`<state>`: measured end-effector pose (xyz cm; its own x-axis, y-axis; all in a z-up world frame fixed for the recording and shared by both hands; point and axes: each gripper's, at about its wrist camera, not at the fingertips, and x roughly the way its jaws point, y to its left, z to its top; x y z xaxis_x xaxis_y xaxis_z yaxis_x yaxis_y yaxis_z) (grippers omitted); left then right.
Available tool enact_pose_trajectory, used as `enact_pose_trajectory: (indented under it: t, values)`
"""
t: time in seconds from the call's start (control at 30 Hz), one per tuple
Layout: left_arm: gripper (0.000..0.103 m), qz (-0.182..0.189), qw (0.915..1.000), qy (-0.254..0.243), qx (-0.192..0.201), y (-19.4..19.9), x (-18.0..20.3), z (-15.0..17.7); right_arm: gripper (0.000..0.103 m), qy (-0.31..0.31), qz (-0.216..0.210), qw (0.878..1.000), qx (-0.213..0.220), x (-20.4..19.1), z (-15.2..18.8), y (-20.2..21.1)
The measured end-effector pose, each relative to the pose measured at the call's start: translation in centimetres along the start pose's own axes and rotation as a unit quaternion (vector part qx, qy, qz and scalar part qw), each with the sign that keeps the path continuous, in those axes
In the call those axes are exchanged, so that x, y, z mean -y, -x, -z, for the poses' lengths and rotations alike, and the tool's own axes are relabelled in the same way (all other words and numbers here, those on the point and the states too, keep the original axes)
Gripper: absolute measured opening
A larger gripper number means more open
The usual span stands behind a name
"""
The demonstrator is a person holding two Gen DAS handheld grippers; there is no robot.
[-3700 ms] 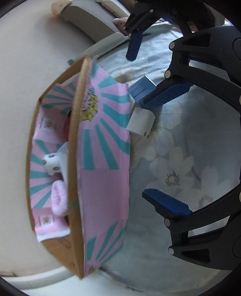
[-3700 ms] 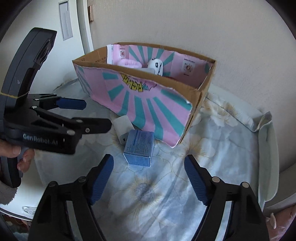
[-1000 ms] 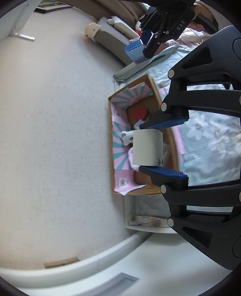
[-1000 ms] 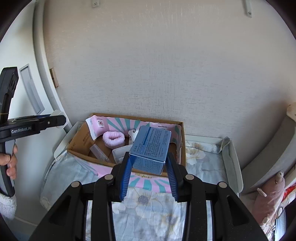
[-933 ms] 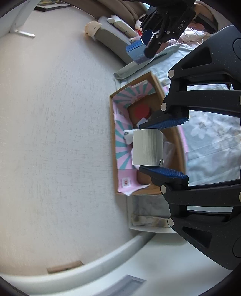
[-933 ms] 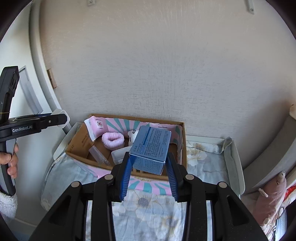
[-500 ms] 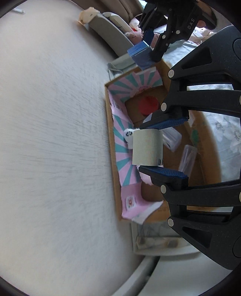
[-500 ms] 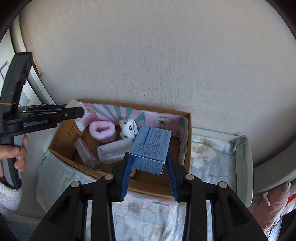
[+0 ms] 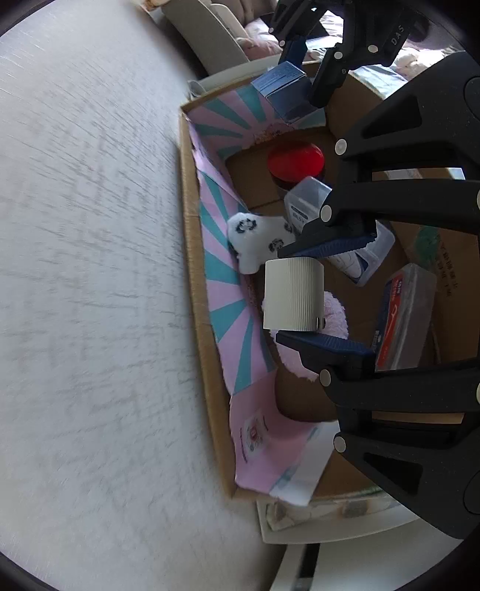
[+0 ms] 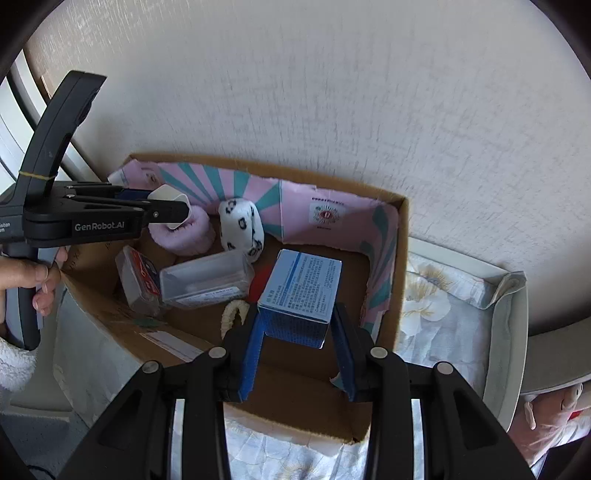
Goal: Organize objects
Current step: 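Carry the white roll and blue box into the box and open both tools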
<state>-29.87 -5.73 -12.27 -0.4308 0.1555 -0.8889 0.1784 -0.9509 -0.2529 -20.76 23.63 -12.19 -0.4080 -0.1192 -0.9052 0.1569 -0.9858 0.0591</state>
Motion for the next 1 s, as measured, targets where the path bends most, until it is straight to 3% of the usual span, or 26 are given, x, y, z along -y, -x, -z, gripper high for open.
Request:
enact_pose_trajectory:
  t: [0.3, 0.33, 0.37, 0.4, 0.43, 0.47, 0.5, 0.53, 1.0]
  values:
    - [0.035, -0.008, 0.9998, -0.011, -0.012, -1.5, 0.4, 0.1, 0.034, 0.003, -0.008, 1.000, -0.019, 0.0, -0.2, -1.5]
    - [0.042, -0.009, 0.9998, -0.013, -0.011, -1.4, 0.6, 0.1, 0.035, 0.003, -0.008, 1.000, -0.020, 0.0, -0.2, -1.5]
    - [0.075, -0.009, 0.9998, -0.015, -0.012, -1.3, 0.7, 0.1, 0.044, 0.001, -0.005, 1.000, -0.020, -0.1, -0.3, -1.5]
    - [0.100, -0.010, 0.9997, -0.019, -0.009, -1.0, 0.9, 0.0, 0.059, 0.001, -0.003, 1.000, -0.021, -0.1, -0.3, -1.5]
    - [0.103, -0.008, 0.9998, -0.019, 0.001, -0.7, 1.0, 0.0, 0.069, 0.002, 0.000, 1.000, -0.023, -0.3, -0.4, -1.5]
    - [0.103, 0.000, 0.9997, -0.021, 0.009, -0.6, 1.2, 0.1, 0.086, 0.006, -0.003, 1.000, -0.024, -0.4, -0.4, -1.6]
    - [0.103, 0.006, 0.9997, -0.019, 0.013, -0.6, 1.2, 0.2, 0.097, 0.014, -0.014, 0.999, -0.027, -0.7, -0.4, -1.6]
    - [0.103, 0.010, 0.9997, -0.017, 0.013, -0.7, 1.2, 0.3, 0.102, 0.019, -0.020, 0.999, -0.036, -1.0, -0.3, -1.8]
    - [0.103, 0.003, 0.9992, -0.021, 0.033, -1.4, 3.5, 2.5, 0.102, 0.011, -0.015, 1.000, -0.004, -1.8, 0.4, 1.0]
